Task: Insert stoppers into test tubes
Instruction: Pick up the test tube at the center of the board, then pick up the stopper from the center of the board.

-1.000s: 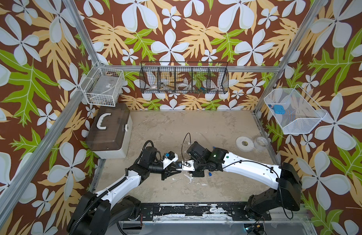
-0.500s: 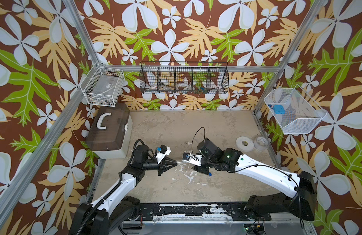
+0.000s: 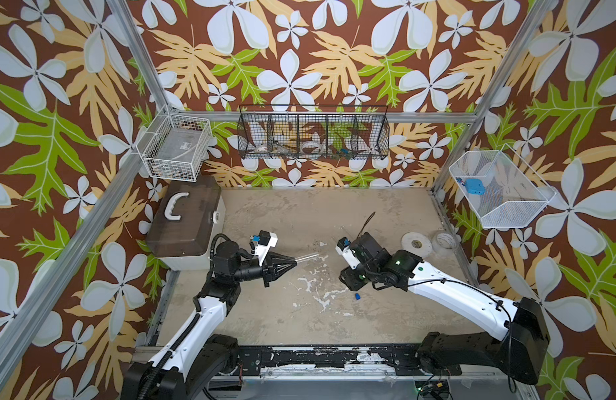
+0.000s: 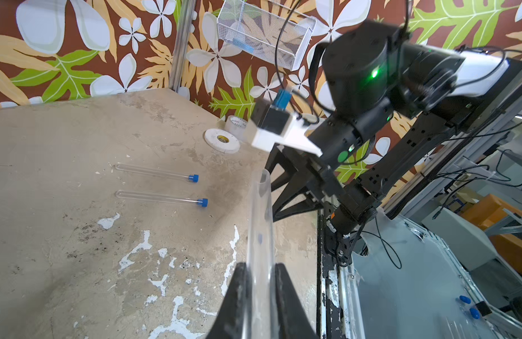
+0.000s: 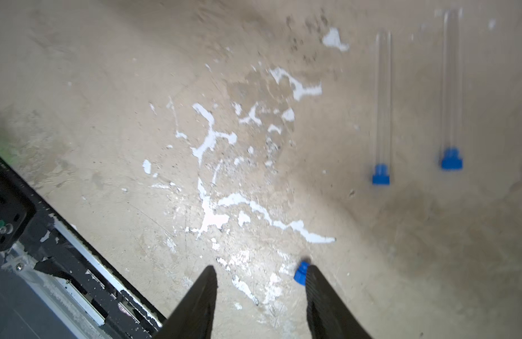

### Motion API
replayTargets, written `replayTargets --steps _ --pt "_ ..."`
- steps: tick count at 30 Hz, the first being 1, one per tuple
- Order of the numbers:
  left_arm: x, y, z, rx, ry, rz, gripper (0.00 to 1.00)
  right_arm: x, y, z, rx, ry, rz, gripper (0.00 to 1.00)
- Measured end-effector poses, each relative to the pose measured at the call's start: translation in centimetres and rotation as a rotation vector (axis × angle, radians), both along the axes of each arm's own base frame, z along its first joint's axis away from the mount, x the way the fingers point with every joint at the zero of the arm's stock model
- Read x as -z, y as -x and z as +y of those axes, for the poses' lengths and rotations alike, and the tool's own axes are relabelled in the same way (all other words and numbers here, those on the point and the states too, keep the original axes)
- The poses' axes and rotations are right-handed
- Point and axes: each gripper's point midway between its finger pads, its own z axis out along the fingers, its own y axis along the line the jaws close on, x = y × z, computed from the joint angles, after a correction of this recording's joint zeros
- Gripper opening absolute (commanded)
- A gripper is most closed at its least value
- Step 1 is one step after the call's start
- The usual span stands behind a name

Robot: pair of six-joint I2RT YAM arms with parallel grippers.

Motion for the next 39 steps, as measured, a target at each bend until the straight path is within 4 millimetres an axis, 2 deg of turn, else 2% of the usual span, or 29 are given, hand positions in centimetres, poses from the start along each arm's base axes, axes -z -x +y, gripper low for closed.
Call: replayTargets --steps 4,10,23,39 --pt "0.0 0.1 0.0 0.006 0.002 -0.001 0.08 2.3 1.5 -1.8 0.097 0.038 0.085 0.47" --pt "0.1 0.2 0.0 0.008 0.002 0.000 0.08 4.1 2.4 -3.5 0.179 0.079 0.120 0.45" --pt "0.2 0.2 0.0 0.008 -0.002 -0.006 0.08 8.7 2.9 -4.6 0.190 0.204 0.200 0.42" --pt "0.4 0.1 0.2 0.002 -0.007 -0.015 0.08 10.9 1.9 -4.6 0.172 0.247 0.207 0.33"
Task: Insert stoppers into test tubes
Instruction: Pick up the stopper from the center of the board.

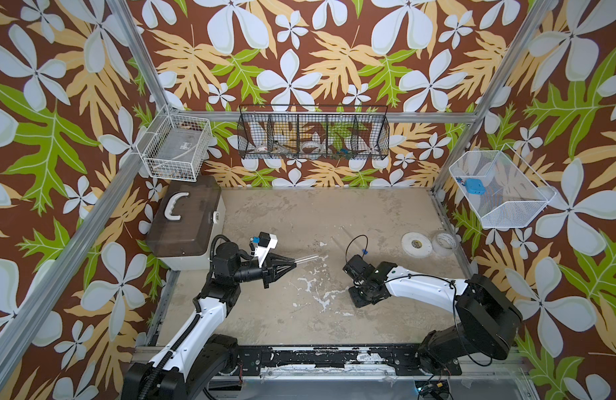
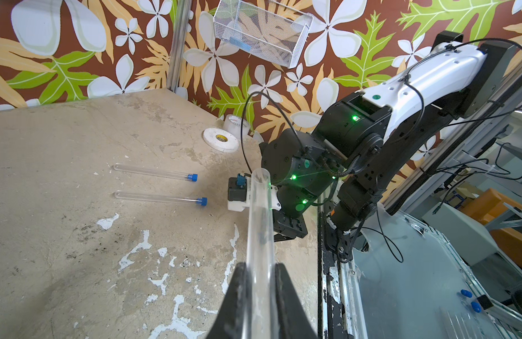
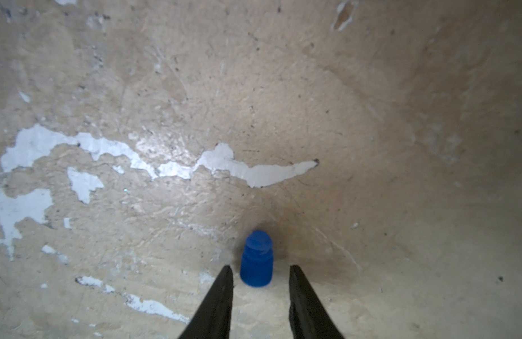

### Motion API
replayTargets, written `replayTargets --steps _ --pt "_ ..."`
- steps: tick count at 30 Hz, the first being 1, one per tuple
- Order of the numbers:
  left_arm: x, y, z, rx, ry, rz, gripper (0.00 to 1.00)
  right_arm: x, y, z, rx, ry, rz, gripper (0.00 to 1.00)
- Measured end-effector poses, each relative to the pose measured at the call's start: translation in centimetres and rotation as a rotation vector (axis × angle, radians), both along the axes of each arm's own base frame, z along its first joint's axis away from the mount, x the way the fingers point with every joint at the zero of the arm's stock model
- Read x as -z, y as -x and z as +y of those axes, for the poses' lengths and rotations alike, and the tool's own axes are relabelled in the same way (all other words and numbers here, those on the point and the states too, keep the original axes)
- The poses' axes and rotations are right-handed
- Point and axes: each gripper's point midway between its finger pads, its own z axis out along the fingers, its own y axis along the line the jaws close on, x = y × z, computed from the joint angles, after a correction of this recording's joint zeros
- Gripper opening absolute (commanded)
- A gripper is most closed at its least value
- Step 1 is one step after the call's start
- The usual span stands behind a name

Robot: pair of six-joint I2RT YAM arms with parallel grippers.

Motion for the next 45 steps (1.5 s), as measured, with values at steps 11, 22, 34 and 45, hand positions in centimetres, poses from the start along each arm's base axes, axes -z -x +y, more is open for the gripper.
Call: replayTargets --steps 11,22,34,45 --pt "0.2 0.1 0.0 -0.001 -0.001 -0.002 0.08 0.5 -0.4 0.2 -0.015 0.007 -0.001 0.29" --pt "0.2 0.1 0.0 -0.001 -0.002 -0.004 0.08 0.4 -0.5 0.3 -0.029 0.007 -0.005 0.22" --pt "0.2 0.1 0.0 0.000 -0.003 -0.001 0.08 -0.5 -0.9 0.5 -0.034 0.002 -0.016 0.16" --pt "0.2 -0.1 0.0 0.002 -0.012 -0.010 0.08 -9.5 -6.0 3.8 -0.184 -0.065 -0.249 0.16"
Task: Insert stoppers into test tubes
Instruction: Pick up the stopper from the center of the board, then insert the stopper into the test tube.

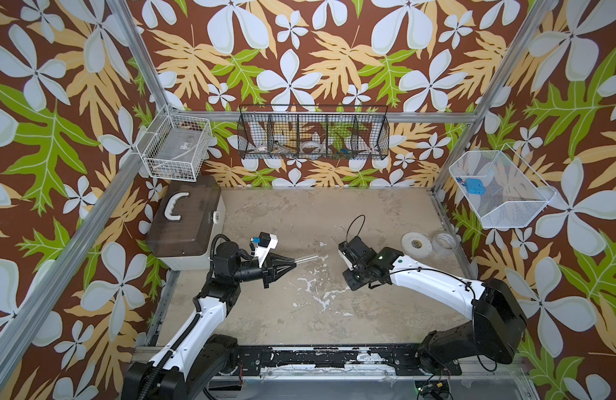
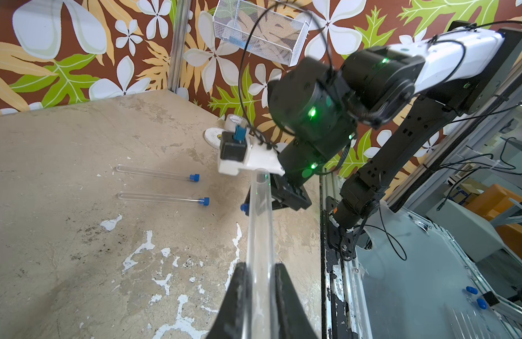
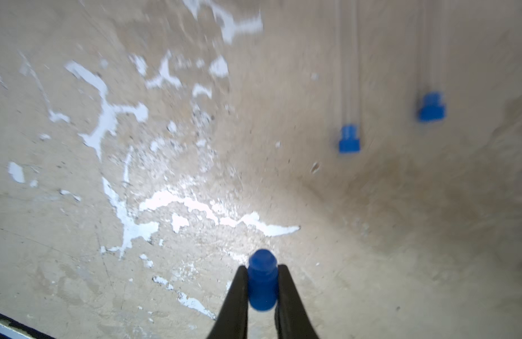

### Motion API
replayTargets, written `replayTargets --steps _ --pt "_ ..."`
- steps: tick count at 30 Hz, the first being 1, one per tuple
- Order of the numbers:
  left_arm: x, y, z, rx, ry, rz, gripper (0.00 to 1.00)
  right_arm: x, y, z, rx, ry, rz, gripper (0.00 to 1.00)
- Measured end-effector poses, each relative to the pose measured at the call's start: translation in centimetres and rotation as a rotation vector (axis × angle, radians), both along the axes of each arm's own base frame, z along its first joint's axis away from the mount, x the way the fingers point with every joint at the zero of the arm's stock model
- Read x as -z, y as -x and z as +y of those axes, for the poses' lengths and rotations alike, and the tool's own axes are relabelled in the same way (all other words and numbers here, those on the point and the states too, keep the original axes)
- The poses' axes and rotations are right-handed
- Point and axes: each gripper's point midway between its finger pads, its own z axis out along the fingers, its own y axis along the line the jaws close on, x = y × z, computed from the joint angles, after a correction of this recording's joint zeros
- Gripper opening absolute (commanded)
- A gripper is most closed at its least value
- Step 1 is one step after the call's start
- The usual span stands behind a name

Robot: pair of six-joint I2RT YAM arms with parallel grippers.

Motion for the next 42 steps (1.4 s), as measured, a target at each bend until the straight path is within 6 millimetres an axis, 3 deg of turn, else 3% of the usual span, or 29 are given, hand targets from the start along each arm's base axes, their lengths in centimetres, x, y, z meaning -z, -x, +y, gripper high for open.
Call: replayTargets --steps 6,12,16,22,32,42 --pt "-0.2 -0.1 0.0 0.003 -0.011 -0.007 0.08 -7.2 -3.5 1.8 -0.152 0.001 -0.227 0.12" --pt "-1.2 -0.5 -0.1 0.009 -0.032 -0.022 0.08 -9.9 -4.0 2.3 -0.311 0.031 -0.356 0.14" --pt "-0.7 -0.8 -0.1 0.012 -0.046 0.001 0.08 -10.4 -3.3 3.3 -0.408 0.010 -0.399 0.14" --pt "0.0 -0.9 -0.3 0.034 -0.058 0.037 0.08 -10.5 -0.8 5.2 -0.608 0.001 -0.477 0.13" --pt "0.5 0.2 -0.6 0.110 -0.062 0.030 0.06 -8.9 1.9 5.6 -0.848 0.078 -0.557 0.14" --pt "2.0 1.8 -0.8 0.171 -0.077 -0.013 0.06 -9.4 3.9 6.5 -1.012 0.127 -0.623 0.14"
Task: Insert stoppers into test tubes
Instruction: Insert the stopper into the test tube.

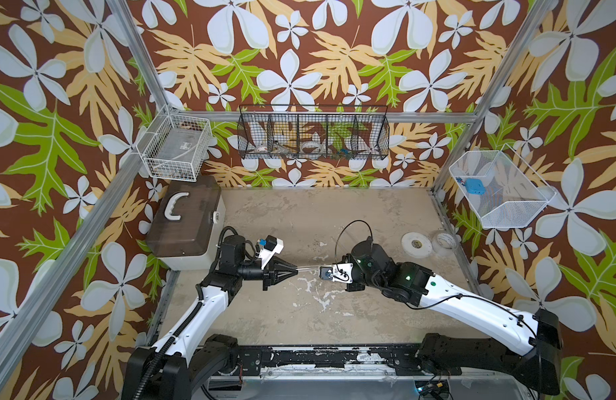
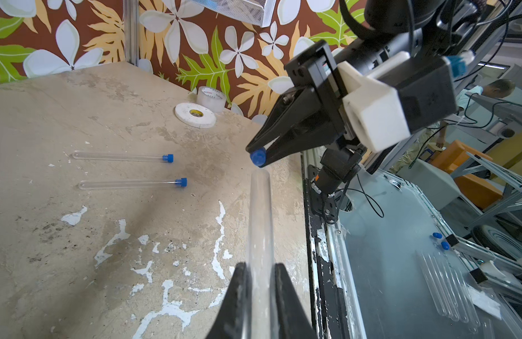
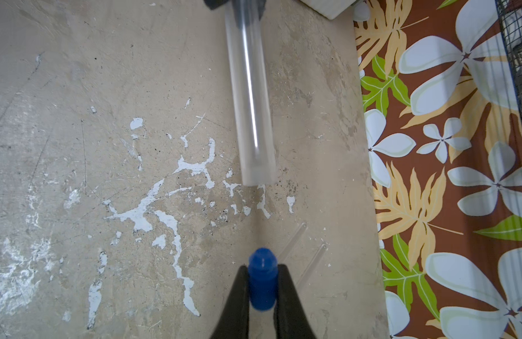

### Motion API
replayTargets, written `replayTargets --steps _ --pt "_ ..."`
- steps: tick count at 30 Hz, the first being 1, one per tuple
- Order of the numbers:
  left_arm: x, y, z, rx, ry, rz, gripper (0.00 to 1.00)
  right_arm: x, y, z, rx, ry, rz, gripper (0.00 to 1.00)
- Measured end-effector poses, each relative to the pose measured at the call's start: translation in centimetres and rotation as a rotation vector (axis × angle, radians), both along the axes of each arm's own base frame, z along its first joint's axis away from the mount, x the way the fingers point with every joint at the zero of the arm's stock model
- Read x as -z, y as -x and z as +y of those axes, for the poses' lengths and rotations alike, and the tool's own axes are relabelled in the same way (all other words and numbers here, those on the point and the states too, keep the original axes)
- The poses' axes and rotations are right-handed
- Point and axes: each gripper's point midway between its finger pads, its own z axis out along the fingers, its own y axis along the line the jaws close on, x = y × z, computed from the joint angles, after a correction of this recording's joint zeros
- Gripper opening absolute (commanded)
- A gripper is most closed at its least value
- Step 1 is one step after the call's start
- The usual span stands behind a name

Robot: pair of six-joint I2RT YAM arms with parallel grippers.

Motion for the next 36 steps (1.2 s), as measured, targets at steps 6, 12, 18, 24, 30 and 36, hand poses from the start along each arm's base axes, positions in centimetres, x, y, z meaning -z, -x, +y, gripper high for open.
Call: replayTargets --steps 6,12,18,24,30,36 --pt "0.5 0.5 -0.3 0.023 -0.016 -0.028 0.06 0.6 0.7 0.8 -0.056 0.023 -0.002 0.14" --pt "1.0 0.7 -0.6 0.034 -0.027 -0.031 0.06 1.0 1.1 1.3 -0.081 0.033 0.004 0.14" --pt "1.3 0.9 -0.7 0.044 -0.034 -0.033 0.06 1.1 1.2 1.4 -0.086 0.035 0.007 0.14" --pt "1.4 1.0 -0.9 0.052 -0.036 -0.032 0.06 1.4 1.2 1.5 -0.089 0.040 0.014 0.14" --pt "1.6 1.0 -0.9 0.053 -0.040 -0.024 0.06 1.7 1.3 1.7 -0.097 0.046 0.025 0.14" --pt "1.6 1.0 -1.0 0.054 -0.041 -0.025 0.07 1.6 1.6 2.1 -0.113 0.042 0.033 0.14"
